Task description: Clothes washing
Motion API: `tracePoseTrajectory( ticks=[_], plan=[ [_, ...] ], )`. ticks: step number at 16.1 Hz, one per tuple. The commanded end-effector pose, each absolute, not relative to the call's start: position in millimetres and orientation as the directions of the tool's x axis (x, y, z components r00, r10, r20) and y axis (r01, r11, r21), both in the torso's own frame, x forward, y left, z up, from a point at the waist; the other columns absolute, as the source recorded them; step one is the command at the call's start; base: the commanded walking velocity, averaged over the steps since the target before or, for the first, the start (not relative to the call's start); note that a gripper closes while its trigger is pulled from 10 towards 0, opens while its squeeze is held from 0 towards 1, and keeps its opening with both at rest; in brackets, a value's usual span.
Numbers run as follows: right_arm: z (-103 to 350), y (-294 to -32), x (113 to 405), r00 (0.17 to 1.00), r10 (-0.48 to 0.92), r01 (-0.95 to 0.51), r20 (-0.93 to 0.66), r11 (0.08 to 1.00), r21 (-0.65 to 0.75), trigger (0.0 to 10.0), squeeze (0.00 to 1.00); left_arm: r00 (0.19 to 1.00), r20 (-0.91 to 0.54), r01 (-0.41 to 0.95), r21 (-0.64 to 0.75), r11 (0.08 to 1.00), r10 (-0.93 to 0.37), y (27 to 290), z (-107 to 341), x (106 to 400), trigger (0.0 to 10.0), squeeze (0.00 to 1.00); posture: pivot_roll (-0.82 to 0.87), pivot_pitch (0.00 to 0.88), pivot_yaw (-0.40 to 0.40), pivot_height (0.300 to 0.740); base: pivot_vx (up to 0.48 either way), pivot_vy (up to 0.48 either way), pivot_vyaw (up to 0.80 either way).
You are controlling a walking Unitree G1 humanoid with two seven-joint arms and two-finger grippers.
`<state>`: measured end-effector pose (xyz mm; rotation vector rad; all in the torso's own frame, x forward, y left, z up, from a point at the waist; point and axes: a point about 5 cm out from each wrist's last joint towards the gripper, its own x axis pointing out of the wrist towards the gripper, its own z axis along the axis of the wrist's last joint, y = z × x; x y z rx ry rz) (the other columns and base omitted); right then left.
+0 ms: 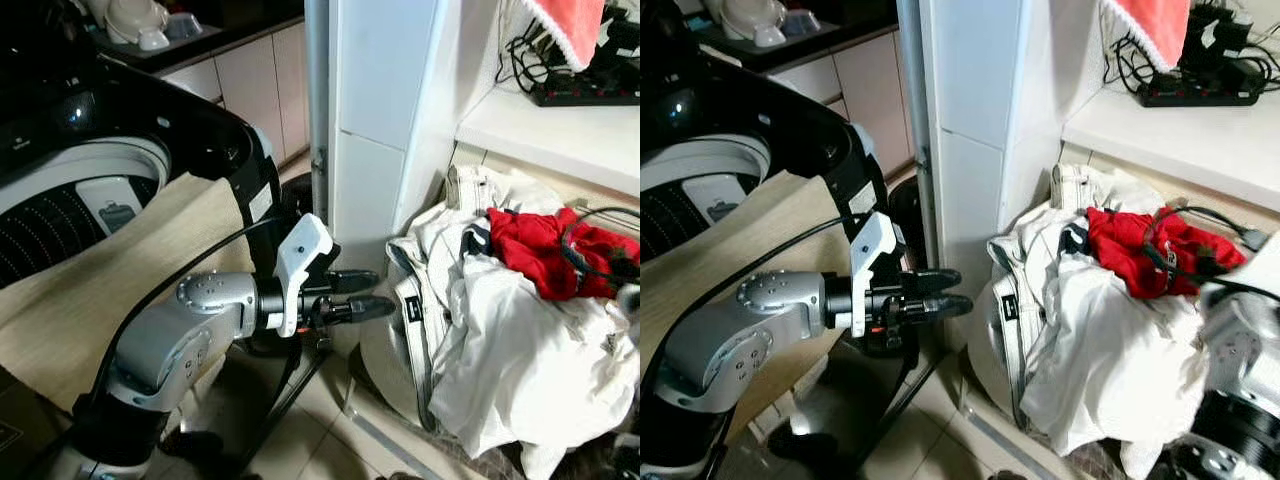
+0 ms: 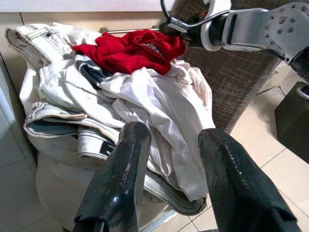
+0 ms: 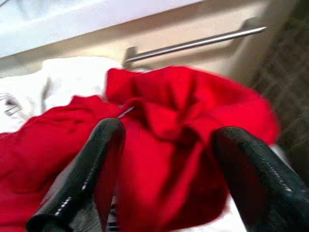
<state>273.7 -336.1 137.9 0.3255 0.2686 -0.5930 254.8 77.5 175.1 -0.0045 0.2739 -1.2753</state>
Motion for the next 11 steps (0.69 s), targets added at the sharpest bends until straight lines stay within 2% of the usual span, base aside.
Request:
tracePoseTrajectory(
  ticks=[1, 2, 3, 4, 5, 9, 10, 11],
  plan=[
    [140.3, -333.8, 278.7, 0.816, -0.480, 0.563, -0.323, 0.787, 0.251, 10.0, 1.00, 0.280, -0.191, 0.940, -0.146, 0.309, -0.941, 83.0, 177.3, 254.9, 10.0, 0.00, -0.10, 0.000, 0.041, 0.740, 0.000, 0.000, 0.00],
    [138.5, -331.3, 281.6, 0.822, -0.459, 0.549, -0.337, 0.795, 0.257, 10.0, 1.00, 0.282, -0.195, 0.939, -0.145, 0.312, -0.939, 83.1, 177.0, 255.3, 10.0, 0.00, -0.10, 0.000, 0.041, 0.740, 0.000, 0.000, 0.00],
    [136.2, -327.2, 285.1, 0.833, -0.423, 0.526, -0.358, 0.806, 0.272, 10.0, 0.69, 0.284, -0.197, 0.939, -0.142, 0.314, -0.938, 83.2, 177.3, 256.2, 10.0, 0.00, -0.09, 0.000, 0.038, 0.740, 0.000, 0.000, 0.00],
    [134.9, -325.5, 287.0, 0.834, -0.411, 0.520, -0.367, 0.808, 0.277, 10.0, 0.18, 0.287, -0.196, 0.938, -0.139, 0.316, -0.938, 82.9, 178.0, 257.4, 10.0, 0.00, -0.09, 0.000, 0.037, 0.740, 0.000, 0.000, 0.00],
    [134.2, -325.3, 287.7, 0.832, -0.412, 0.521, -0.371, 0.811, 0.267, 10.0, 0.00, 0.289, -0.192, 0.938, -0.138, 0.318, -0.938, 82.6, 178.9, 258.1, 10.0, 0.00, -0.09, 0.000, 0.036, 0.740, 0.000, 0.000, 0.00],
    [125.1, -331.9, 283.4, 0.767, -0.466, 0.588, -0.442, 0.786, 0.190, 10.0, 0.00, 0.268, -0.207, 0.943, -0.143, 0.300, -0.941, 82.6, 177.9, 255.4, 10.0, 0.00, -0.09, 0.000, 0.035, 0.740, 0.000, 0.000, 0.00],
    [123.5, -334.6, 281.4, 0.749, -0.484, 0.604, -0.452, 0.780, 0.164, 9.4, 0.00, 0.270, -0.209, 0.942, -0.144, 0.302, -0.940, 82.8, 177.7, 255.2, 10.0, 0.00, -0.09, 0.000, 0.035, 0.740, 0.000, 0.000, 0.00],
    [122.9, -336.3, 280.5, 0.743, -0.493, 0.612, -0.452, 0.774, 0.162, 3.4, 0.00, 0.274, -0.213, 0.941, -0.144, 0.308, -0.938, 83.3, 177.2, 255.6, 10.0, 0.00, -0.09, 0.000, 0.035, 0.740, 0.000, 0.000, 0.00]
  ],
)
